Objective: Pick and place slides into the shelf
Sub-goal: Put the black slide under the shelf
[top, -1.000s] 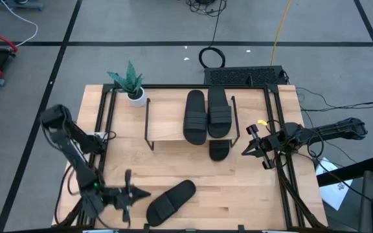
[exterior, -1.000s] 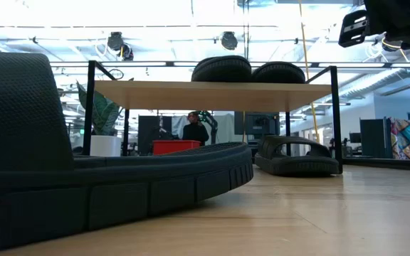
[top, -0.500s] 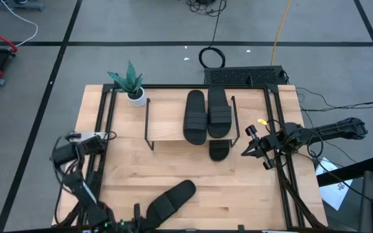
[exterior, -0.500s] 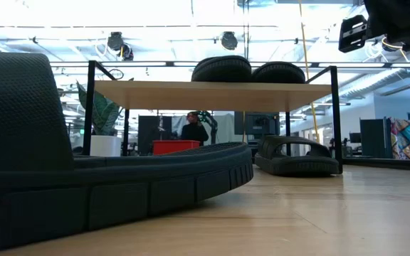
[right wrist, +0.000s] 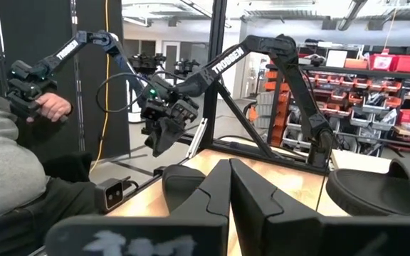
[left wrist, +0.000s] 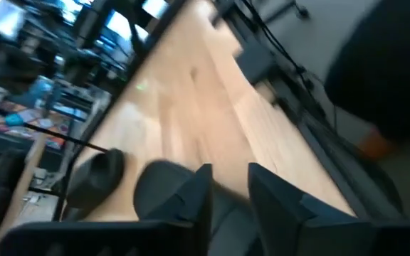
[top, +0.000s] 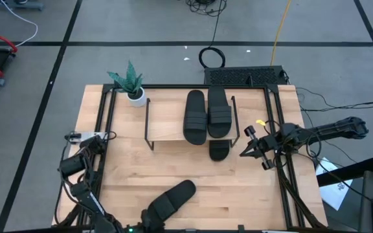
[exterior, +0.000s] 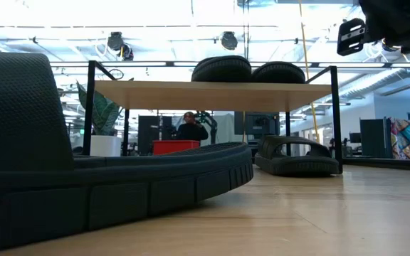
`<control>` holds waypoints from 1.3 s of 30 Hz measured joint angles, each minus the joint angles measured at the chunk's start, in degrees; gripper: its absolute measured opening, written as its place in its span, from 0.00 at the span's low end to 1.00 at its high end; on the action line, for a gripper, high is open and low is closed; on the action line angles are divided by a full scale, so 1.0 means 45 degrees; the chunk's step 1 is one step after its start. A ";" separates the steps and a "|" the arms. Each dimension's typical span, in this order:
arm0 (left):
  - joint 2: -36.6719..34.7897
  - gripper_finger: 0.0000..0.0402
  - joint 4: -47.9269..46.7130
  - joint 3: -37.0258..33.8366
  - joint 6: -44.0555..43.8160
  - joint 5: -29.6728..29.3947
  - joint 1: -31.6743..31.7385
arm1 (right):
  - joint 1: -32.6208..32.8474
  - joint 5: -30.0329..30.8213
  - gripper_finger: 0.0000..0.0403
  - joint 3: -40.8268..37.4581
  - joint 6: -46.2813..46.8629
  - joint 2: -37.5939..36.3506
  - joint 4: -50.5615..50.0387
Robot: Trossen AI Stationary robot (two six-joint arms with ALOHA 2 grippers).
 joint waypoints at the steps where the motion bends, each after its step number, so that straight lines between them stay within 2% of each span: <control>1: 0.0000 0.27 -0.0479 0.0068 -0.0201 0.0258 0.0029 | 0.0000 0.0000 0.00 0.0000 0.0000 0.0024 -0.0006; 5: -0.0073 0.40 -0.1715 0.0138 -0.1342 0.0947 0.0094 | 0.0000 0.0000 0.00 0.0000 0.0043 0.0086 0.0001; 9: -0.0078 0.52 -0.2994 0.0143 -0.2072 0.1080 0.0184 | 0.0000 -0.0001 0.00 0.0000 0.0204 0.0106 -0.0001; 15: -0.0078 0.68 -0.4022 0.0143 -0.2165 0.1031 0.0407 | 0.0000 0.0000 0.00 0.0000 0.0206 0.0106 0.0000; 19: -0.0078 0.74 -0.4645 0.0143 -0.2148 0.1032 0.0598 | 0.0000 0.0000 0.00 0.0000 0.0209 0.0106 0.0001; 25: -0.0078 0.78 -0.5625 0.0143 -0.2073 0.1085 0.1065 | 0.0000 0.0000 0.00 0.0000 0.0213 0.0149 0.0006; 35: -0.0119 0.79 -0.5499 -0.0404 -0.1997 0.2274 0.2005 | 0.0000 0.0000 0.00 0.0000 0.0209 0.0564 0.0006; 39: -0.0159 0.69 -0.5464 -0.0482 -0.2429 0.2959 0.2124 | 0.0000 0.0004 0.00 0.0000 0.0189 0.0597 0.0020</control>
